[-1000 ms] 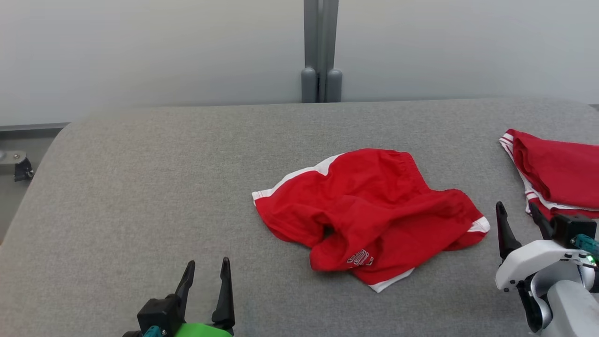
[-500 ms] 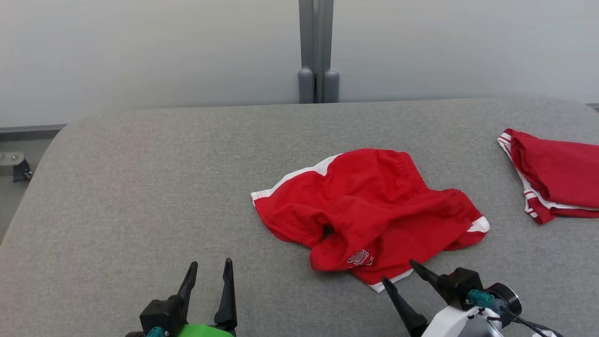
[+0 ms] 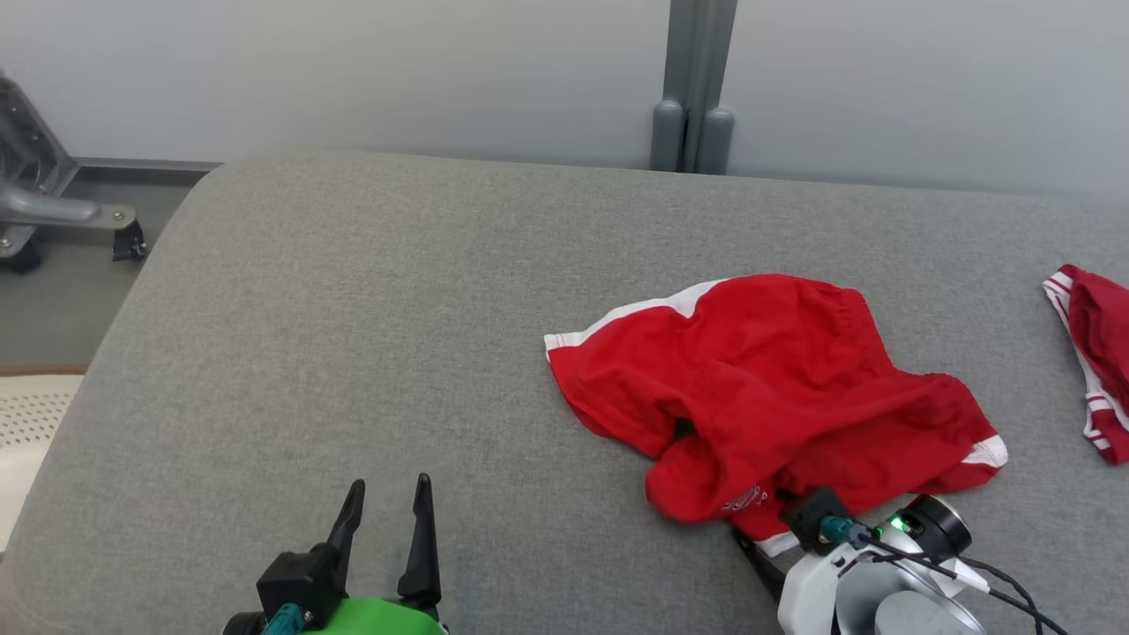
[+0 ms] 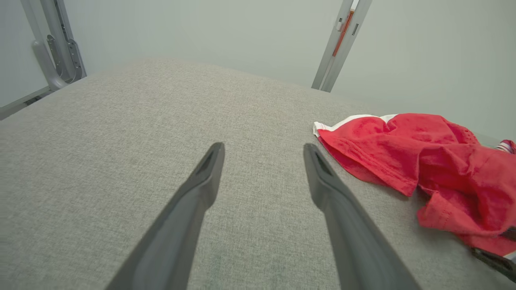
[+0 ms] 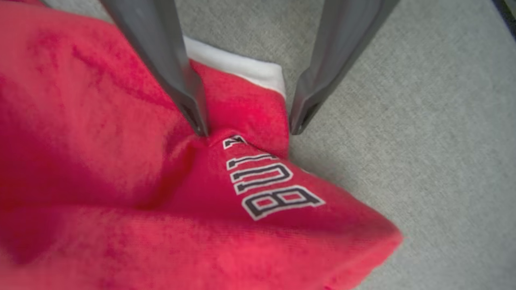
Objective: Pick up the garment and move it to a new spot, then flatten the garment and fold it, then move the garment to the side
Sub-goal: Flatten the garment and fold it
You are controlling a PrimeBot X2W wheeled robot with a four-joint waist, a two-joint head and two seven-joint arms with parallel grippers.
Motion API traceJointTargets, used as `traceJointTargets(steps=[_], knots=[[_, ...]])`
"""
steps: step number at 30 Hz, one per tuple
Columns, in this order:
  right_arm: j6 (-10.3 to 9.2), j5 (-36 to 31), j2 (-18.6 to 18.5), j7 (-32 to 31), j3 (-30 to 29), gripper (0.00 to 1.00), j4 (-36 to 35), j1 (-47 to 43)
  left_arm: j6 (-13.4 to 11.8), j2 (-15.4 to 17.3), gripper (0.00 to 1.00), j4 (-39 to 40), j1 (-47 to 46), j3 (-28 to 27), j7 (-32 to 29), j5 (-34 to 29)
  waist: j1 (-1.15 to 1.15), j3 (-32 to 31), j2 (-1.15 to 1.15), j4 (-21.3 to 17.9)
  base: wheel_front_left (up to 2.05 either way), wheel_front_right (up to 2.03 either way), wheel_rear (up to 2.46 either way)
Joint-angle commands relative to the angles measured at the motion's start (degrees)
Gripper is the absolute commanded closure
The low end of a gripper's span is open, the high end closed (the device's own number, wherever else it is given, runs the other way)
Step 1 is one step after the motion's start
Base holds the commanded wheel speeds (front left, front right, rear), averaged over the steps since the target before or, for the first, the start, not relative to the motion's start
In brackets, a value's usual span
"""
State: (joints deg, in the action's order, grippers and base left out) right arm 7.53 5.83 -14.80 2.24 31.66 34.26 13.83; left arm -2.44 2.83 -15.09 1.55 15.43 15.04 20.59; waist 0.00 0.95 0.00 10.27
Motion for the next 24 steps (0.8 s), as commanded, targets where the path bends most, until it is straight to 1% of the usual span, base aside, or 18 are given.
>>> traceJointTargets(steps=[1,2,3,4,8,11,14,17,21,24], knots=[[-0.10,-0.49,0.20,0.10,-0.03,0.04,1.42,1.13,0.22,0.14,0.00,0.12,-1.12,-0.01,0.17,-0.17,0.00,0.87,0.00,1.65,0.00,0.00,0.00],[-0.09,-0.46,0.53,0.45,0.01,0.51,2.59,1.77,0.17,0.14,0.00,0.14,-1.15,0.01,0.18,-0.11,0.00,0.89,0.00,1.84,0.00,0.00,0.00],[-0.09,-0.37,0.69,0.75,0.09,0.73,3.46,2.14,0.12,0.14,0.00,0.15,-1.15,0.02,0.17,-0.04,0.00,0.88,0.00,1.94,0.00,0.00,0.00],[-0.09,0.09,1.02,1.15,0.28,1.00,4.26,2.44,0.02,0.14,0.00,0.16,-1.13,-0.01,0.17,0.05,0.00,0.83,0.00,2.01,0.00,0.00,0.00],[-0.09,1.62,1.94,3.45,1.01,1.00,4.72,3.53,-0.35,0.14,0.00,0.28,-0.48,-0.38,0.17,0.26,0.00,0.24,0.00,1.33,0.00,0.00,0.00],[-0.09,3.23,2.65,5.02,1.85,1.00,2.17,4.05,-0.41,0.14,0.00,0.39,-0.01,-0.50,0.17,0.34,0.00,-0.42,0.00,0.29,0.00,0.00,0.00],[-0.09,5.51,2.71,5.52,3.45,1.00,-3.47,3.94,-0.48,0.15,0.00,0.44,0.61,-0.64,0.17,0.23,0.00,-1.13,0.00,-1.12,0.00,0.00,0.00],[-0.09,8.67,1.95,4.40,4.83,1.00,-11.65,3.05,-0.55,0.14,0.00,0.58,0.87,-0.66,0.17,0.24,0.00,-1.58,0.00,-2.24,0.00,0.00,0.00],[-0.09,12.31,0.45,0.75,5.57,1.00,-22.34,1.57,-0.63,0.15,0.00,0.77,0.82,-0.51,0.18,0.25,0.00,-1.81,0.00,-2.74,0.00,0.00,0.00],[-0.09,15.61,-0.12,-2.71,5.42,1.00,-27.66,0.90,-0.38,0.15,0.00,0.85,0.36,-0.33,0.17,0.12,0.00,-1.60,0.00,-2.31,0.00,0.00,0.00]])
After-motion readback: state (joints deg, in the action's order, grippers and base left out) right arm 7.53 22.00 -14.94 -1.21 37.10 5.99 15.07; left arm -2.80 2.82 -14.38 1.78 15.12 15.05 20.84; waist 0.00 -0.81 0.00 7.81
